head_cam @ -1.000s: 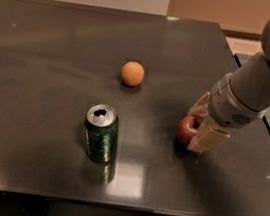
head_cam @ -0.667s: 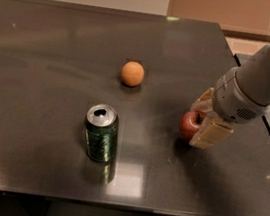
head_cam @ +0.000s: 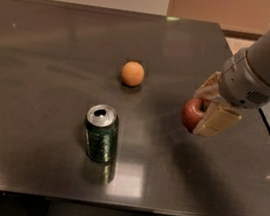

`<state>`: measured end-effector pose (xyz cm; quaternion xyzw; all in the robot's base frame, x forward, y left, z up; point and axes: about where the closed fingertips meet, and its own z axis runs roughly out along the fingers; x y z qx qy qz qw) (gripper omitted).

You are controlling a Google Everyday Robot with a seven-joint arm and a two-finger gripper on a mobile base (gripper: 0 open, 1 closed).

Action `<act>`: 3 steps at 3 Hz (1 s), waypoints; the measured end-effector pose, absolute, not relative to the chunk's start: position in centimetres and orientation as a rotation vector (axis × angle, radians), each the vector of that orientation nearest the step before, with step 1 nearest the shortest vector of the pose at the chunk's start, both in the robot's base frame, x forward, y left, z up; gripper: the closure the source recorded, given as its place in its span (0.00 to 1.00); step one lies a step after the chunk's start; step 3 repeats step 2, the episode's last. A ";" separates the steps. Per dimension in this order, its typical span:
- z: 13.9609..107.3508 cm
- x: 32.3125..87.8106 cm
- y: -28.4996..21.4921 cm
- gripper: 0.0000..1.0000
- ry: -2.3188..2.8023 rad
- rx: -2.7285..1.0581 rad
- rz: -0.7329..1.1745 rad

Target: Pick apple

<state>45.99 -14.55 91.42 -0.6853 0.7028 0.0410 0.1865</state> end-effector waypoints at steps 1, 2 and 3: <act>95.7 45.5 -13.8 1.00 1.926 -1.948 0.076; 95.7 45.5 -13.8 1.00 1.926 -1.948 0.076; 95.7 45.5 -13.8 1.00 1.926 -1.948 0.076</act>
Offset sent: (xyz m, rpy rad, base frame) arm -0.0092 0.0093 0.0577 -0.0103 -0.0472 0.0442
